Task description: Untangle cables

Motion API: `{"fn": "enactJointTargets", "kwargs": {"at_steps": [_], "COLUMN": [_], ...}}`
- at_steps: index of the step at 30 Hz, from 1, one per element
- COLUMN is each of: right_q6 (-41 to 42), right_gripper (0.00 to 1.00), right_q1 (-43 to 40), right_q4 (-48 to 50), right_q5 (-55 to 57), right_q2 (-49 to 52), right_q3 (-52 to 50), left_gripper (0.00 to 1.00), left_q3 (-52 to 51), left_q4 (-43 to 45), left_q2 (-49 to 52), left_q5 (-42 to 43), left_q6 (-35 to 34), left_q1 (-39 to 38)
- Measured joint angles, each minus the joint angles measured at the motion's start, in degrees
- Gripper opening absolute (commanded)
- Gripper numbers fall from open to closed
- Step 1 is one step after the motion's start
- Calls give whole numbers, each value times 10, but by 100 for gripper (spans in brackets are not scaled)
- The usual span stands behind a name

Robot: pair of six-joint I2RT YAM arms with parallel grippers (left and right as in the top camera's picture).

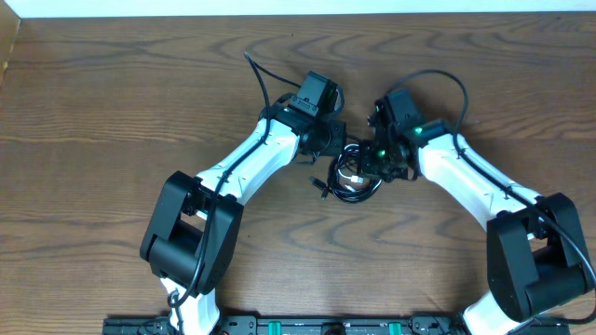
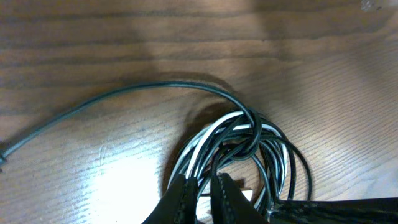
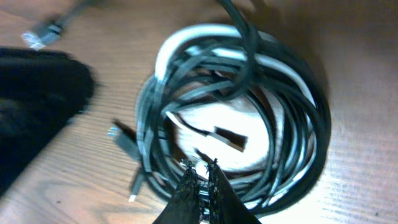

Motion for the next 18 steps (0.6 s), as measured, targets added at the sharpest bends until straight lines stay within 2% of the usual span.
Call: {"fn": "enactJointTargets", "kwargs": {"at_steps": [4,5,7,18], "right_q6": [25,29,33,41], "right_gripper": [6,6,7,6], "right_q1": [0,0,0,0], "right_q4": [13,13,14,15], "right_q5": [9,10,10,13], "right_q2": [2,2,2,2], "right_q3": [-29,-30,-30,-31], "left_gripper": [17,22,23,22], "left_q3": [0,0,-2,-6], "left_q4": [-11,-11,-11,-11], "left_q2": [0,0,0,42], "left_q5": [0,0,0,70], "left_q6": [0,0,-5,-33], "left_q1": [0,0,0,-9]}}
